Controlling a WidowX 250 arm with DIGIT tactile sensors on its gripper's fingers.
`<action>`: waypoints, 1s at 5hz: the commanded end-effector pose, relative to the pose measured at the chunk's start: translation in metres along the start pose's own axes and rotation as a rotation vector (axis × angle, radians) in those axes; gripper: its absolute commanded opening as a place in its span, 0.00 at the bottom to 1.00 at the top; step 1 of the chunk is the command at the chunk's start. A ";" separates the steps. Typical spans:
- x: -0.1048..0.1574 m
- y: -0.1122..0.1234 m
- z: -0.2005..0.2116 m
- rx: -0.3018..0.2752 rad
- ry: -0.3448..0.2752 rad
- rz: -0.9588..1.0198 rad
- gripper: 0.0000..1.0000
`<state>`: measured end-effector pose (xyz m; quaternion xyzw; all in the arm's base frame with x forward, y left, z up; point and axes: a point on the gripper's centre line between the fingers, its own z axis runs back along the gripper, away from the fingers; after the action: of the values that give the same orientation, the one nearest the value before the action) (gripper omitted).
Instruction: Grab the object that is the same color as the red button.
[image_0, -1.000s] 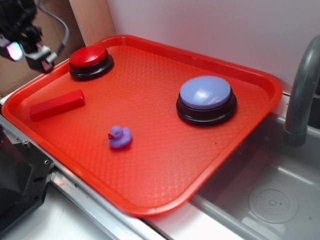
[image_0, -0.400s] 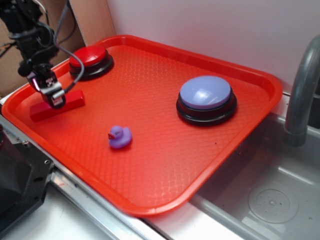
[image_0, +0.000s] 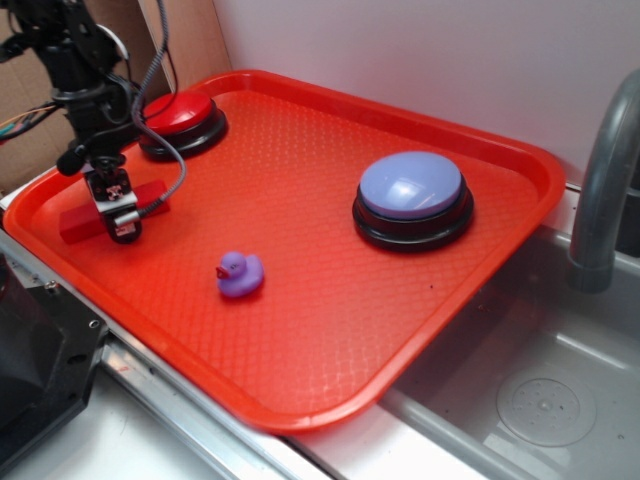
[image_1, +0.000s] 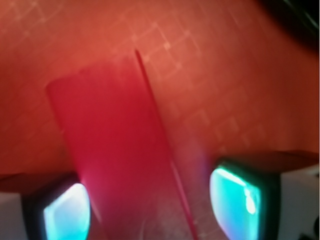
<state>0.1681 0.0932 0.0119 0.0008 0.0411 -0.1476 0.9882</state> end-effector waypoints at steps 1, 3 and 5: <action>-0.004 0.001 0.015 0.005 -0.048 0.019 0.00; -0.016 -0.005 0.088 -0.016 -0.059 0.116 0.00; -0.027 -0.027 0.183 -0.054 -0.074 0.325 0.00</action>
<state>0.1494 0.0698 0.1798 -0.0352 0.0331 0.0104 0.9988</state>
